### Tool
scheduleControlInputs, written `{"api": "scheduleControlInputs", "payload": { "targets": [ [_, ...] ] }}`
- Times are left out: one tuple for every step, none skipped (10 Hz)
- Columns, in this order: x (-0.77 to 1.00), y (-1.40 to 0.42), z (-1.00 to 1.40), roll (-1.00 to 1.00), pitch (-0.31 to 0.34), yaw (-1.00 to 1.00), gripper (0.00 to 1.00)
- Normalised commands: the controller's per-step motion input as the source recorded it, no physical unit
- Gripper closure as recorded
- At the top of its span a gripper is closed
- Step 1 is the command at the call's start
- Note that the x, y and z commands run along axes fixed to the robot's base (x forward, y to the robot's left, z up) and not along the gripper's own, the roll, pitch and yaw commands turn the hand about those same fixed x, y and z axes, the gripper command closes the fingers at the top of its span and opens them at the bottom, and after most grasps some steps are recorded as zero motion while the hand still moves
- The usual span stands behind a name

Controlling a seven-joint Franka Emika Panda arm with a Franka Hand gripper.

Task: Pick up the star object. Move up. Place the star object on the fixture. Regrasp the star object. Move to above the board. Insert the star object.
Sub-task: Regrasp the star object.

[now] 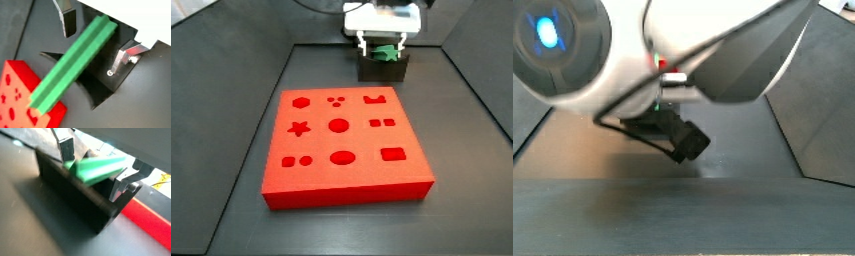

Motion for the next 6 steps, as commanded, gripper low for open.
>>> {"api": "scheduleControlInputs", "payload": {
  "targets": [
    [-0.04,0.00,1.00,0.07,0.069,0.03,0.00],
    [-0.04,0.00,1.00,0.07,0.086,0.02,0.00],
    [-0.04,0.00,0.91,0.06,0.095,0.00,0.00],
    [-0.03,0.00,0.73,0.06,0.098,-0.01,0.00],
    [-0.03,0.00,0.49,0.06,0.096,-0.03,0.00],
    [-0.03,0.00,0.30,0.05,0.092,-0.04,0.00]
  ]
}}
